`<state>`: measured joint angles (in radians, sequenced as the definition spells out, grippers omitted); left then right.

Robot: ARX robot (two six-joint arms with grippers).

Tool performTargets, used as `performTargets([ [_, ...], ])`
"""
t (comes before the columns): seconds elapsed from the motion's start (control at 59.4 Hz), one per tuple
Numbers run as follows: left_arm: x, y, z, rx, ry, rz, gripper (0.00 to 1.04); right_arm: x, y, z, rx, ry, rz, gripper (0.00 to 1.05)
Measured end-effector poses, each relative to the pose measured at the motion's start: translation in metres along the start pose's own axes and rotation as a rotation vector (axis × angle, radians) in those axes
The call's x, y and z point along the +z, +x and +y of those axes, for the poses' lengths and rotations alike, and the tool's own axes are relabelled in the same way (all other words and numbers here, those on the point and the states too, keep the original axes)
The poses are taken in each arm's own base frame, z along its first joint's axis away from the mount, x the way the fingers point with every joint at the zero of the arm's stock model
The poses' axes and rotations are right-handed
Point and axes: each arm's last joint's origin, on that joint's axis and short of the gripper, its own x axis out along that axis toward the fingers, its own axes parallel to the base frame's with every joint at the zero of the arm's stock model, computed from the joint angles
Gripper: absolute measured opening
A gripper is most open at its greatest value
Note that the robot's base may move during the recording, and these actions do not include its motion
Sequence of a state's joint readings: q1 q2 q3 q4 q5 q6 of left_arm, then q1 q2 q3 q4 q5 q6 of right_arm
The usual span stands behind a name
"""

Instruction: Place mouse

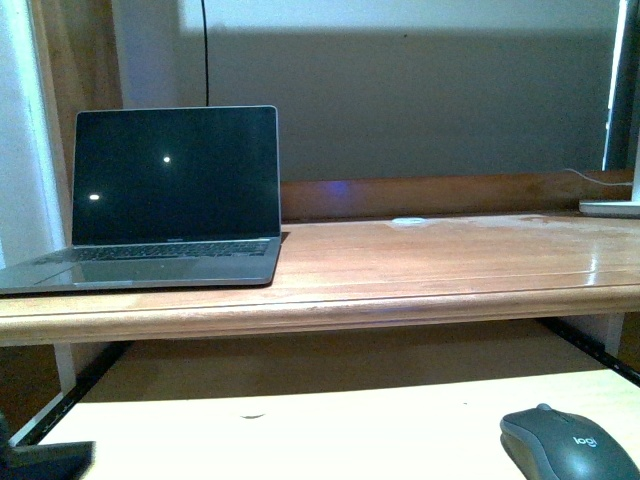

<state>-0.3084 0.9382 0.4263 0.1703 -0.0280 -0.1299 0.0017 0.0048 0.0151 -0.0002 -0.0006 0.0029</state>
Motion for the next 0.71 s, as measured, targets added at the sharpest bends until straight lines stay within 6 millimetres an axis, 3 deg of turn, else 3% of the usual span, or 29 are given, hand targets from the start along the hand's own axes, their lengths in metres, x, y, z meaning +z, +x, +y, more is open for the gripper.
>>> performTargets([
  [0.152,-0.016,-0.047,-0.001,0.183,0.024,-0.106,0.97,0.000,0.000,0.000,0.000,0.000,0.000,0.97],
  [0.219,-0.028,-0.065,0.002,0.237,0.045,-0.272,0.83,0.000,0.000,0.000,0.000,0.000,0.000,0.97],
  [0.303,-0.042,-0.079,0.009,0.233,0.054,-0.308,0.68,0.000,0.000,0.000,0.000,0.000,0.000,0.97],
  [0.472,-0.057,-0.084,0.023,0.240,0.054,-0.356,0.42,0.000,0.000,0.000,0.000,0.000,0.000,0.97],
  [0.64,-0.063,-0.085,0.034,0.216,0.066,-0.360,0.04,0.000,0.000,0.000,0.001,0.000,0.000,0.97],
  [0.707,-0.065,-0.086,0.039,0.252,0.061,-0.360,0.03,0.000,0.000,0.000,0.000,0.000,0.000,0.97],
])
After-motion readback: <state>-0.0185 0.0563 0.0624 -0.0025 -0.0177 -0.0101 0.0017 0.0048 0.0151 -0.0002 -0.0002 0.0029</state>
